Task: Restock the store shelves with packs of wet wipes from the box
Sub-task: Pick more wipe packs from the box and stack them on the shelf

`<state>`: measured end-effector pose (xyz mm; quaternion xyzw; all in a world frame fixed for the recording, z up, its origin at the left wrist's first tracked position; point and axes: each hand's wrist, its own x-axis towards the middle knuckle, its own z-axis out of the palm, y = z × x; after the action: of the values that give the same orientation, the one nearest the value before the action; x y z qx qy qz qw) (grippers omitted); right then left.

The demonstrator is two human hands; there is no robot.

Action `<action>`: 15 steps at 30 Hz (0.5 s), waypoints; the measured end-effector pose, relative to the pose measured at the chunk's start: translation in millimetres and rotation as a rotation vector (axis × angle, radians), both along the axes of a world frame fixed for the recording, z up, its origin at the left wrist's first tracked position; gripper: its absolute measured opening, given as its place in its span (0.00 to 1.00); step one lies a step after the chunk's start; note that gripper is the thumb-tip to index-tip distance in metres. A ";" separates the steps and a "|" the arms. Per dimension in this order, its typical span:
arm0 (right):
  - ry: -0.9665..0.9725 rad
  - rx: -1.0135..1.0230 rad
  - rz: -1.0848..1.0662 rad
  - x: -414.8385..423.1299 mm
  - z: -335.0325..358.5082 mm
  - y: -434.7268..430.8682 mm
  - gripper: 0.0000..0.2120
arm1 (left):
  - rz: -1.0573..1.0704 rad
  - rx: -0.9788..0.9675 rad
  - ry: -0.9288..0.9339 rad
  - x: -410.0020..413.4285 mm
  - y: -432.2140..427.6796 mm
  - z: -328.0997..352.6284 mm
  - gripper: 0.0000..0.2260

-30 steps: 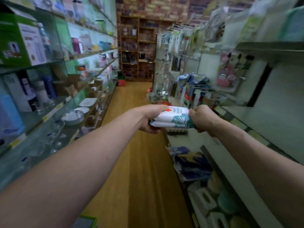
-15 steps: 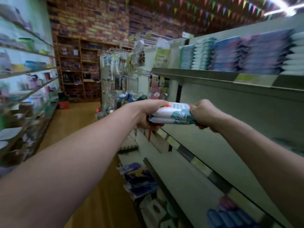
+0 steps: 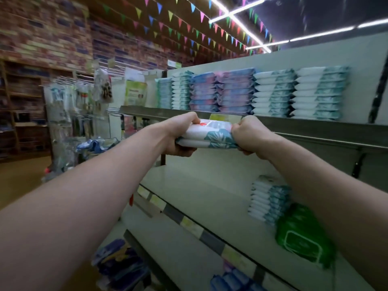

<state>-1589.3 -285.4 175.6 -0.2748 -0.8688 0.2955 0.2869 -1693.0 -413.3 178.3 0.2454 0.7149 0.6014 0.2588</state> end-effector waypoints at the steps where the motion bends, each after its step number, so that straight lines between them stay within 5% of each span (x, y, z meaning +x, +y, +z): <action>1: 0.005 0.016 -0.018 5.3 3.7 1.9 0.11 | -0.018 0.013 0.012 2.8 4.2 3.9 0.08; 15: 0.057 0.129 -0.330 75.9 54.1 25.4 0.11 | -0.264 0.077 0.111 41.6 61.9 54.6 0.07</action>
<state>-1513.4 -260.0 229.7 -0.3859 -0.8207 0.1956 0.3731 -1651.4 -351.5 233.0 0.3798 0.6661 0.5747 0.2860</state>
